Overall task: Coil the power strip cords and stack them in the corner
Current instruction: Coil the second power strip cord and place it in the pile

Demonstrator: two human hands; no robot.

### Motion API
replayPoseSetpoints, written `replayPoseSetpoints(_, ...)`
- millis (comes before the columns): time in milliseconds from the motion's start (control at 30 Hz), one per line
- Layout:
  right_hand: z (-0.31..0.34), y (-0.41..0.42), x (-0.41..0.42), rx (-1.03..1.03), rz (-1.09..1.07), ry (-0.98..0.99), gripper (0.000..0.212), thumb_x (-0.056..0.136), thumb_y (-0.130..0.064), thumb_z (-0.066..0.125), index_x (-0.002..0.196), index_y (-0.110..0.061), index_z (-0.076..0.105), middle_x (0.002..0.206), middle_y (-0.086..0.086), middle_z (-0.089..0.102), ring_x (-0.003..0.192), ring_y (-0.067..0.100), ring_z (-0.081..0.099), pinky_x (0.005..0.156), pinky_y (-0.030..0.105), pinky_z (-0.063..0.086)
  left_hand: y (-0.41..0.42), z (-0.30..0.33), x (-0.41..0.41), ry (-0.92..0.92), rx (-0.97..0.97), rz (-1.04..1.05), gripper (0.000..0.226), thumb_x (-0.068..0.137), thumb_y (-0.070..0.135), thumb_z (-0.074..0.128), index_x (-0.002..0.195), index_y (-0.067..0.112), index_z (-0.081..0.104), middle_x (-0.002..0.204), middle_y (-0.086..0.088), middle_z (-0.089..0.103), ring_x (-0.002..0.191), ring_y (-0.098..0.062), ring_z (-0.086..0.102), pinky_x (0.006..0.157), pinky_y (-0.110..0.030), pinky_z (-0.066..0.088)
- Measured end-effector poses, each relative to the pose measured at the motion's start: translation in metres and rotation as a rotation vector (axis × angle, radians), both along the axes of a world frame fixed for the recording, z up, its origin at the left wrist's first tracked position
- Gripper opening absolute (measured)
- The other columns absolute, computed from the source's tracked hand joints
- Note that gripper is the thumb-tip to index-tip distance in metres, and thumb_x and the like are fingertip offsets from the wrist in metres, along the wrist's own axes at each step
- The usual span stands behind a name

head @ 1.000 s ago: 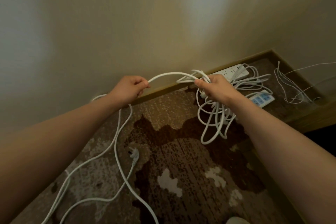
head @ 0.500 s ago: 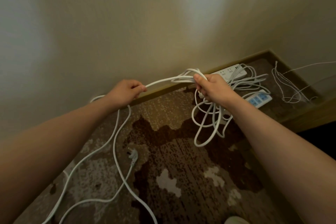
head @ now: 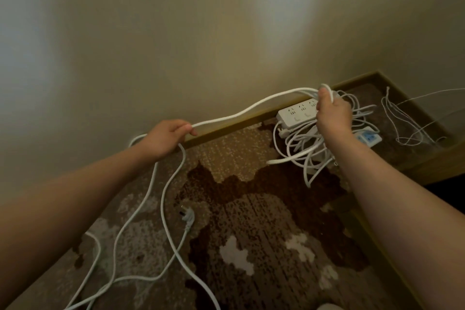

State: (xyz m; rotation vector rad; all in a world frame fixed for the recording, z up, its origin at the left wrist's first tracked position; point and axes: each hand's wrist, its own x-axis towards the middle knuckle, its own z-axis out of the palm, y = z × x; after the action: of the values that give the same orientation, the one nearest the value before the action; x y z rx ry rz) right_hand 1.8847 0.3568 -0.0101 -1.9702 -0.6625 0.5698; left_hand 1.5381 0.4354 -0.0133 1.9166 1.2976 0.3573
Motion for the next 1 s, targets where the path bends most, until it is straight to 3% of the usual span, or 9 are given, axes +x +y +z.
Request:
replayPoseSetpoints(200,0.0,0.002,-0.034,-0.042,0.254,0.05,0.043,0.101,-0.051,0.044,0.078,-0.018,0.06,0.06,0.0,0.053,0.048,0.014,0.047,0.05,0.029,0.037,-0.015,0.005,0.04,-0.101,-0.087,0.089,0.028,0.098,0.012,0.044,0.094,-0.001,0.068,0.055,-0.001,0.045,0.046,-0.005,0.042,0.042,-0.009,0.03)
replayPoseSetpoints(300,-0.003,0.003,-0.055,-0.034,0.35,0.056,0.039,0.102,-0.048,0.045,0.082,-0.018,0.06,0.062,-0.001,0.052,0.051,0.014,0.047,0.051,0.029,0.038,-0.021,0.011,0.072,-0.177,-0.117,0.14,0.029,0.098,0.014,0.042,0.093,0.002,0.068,0.055,-0.001,0.044,0.045,-0.005,0.04,0.042,-0.013,0.029)
replayPoseSetpoints(500,-0.004,0.001,-0.07,-0.019,0.399,0.127,0.036,0.105,-0.038,0.043,0.081,-0.014,0.056,0.062,0.001,0.052,0.052,0.015,0.046,0.057,0.034,0.037,-0.046,0.013,0.106,-0.264,-0.117,0.044,0.025,0.098,0.018,0.043,0.088,0.012,0.066,0.056,0.005,0.048,0.05,-0.007,0.042,0.053,-0.024,0.035)
replayPoseSetpoints(567,-0.006,-0.001,-0.069,-0.055,0.396,0.085,0.042,0.105,-0.039,0.041,0.076,-0.013,0.056,0.058,-0.001,0.055,0.049,0.012,0.051,0.056,0.028,0.041,-0.053,0.011,0.109,-0.293,-0.14,0.049,0.025,0.098,0.019,0.043,0.088,0.014,0.065,0.059,0.005,0.051,0.052,-0.006,0.044,0.057,-0.022,0.037)
replayPoseSetpoints(667,-0.006,-0.003,-0.067,-0.098,0.375,0.075,0.046,0.106,-0.04,0.037,0.077,-0.009,0.058,0.045,-0.006,0.056,0.037,0.002,0.049,0.043,0.016,0.039,-0.059,0.012,0.111,-0.379,-0.255,0.057,0.025,0.099,0.016,0.04,0.096,0.011,0.064,0.063,0.004,0.054,0.048,-0.002,0.044,0.054,-0.017,0.038)
replayPoseSetpoints(767,-0.005,-0.002,-0.067,-0.096,0.354,0.13,0.041,0.106,-0.039,0.037,0.083,-0.012,0.057,0.059,0.0,0.063,0.041,0.007,0.055,0.051,0.024,0.045,-0.062,0.015,0.112,-0.38,-0.279,-0.025,0.025,0.099,0.011,0.039,0.104,0.007,0.063,0.069,0.003,0.058,0.051,-0.006,0.045,0.053,-0.014,0.039)
replayPoseSetpoints(867,-0.004,0.0,-0.069,-0.091,0.354,0.147,0.037,0.106,-0.039,0.037,0.086,-0.015,0.057,0.064,0.003,0.068,0.048,0.013,0.062,0.063,0.037,0.053,-0.064,0.014,0.114,-0.331,-0.254,-0.118,0.022,0.098,0.01,0.041,0.1,0.007,0.064,0.073,0.002,0.061,0.052,-0.007,0.048,0.056,-0.017,0.041)
replayPoseSetpoints(933,-0.005,0.002,-0.068,-0.07,0.323,0.278,0.036,0.106,-0.039,0.037,0.092,-0.012,0.057,0.067,0.006,0.073,0.053,0.019,0.067,0.067,0.041,0.057,-0.065,0.011,0.115,-0.301,-0.217,-0.153,0.021,0.096,0.011,0.044,0.09,0.01,0.064,0.071,0.005,0.061,0.05,-0.005,0.049,0.055,-0.018,0.043)
replayPoseSetpoints(1000,-0.005,0.004,-0.067,-0.054,0.269,0.431,0.038,0.106,-0.039,0.037,0.103,-0.007,0.057,0.069,0.007,0.074,0.054,0.023,0.069,0.062,0.04,0.058,-0.066,0.006,0.117,-0.26,-0.192,-0.189,0.019,0.096,0.013,0.047,0.09,0.014,0.064,0.07,0.005,0.061,0.048,-0.004,0.049,0.054,-0.019,0.044)
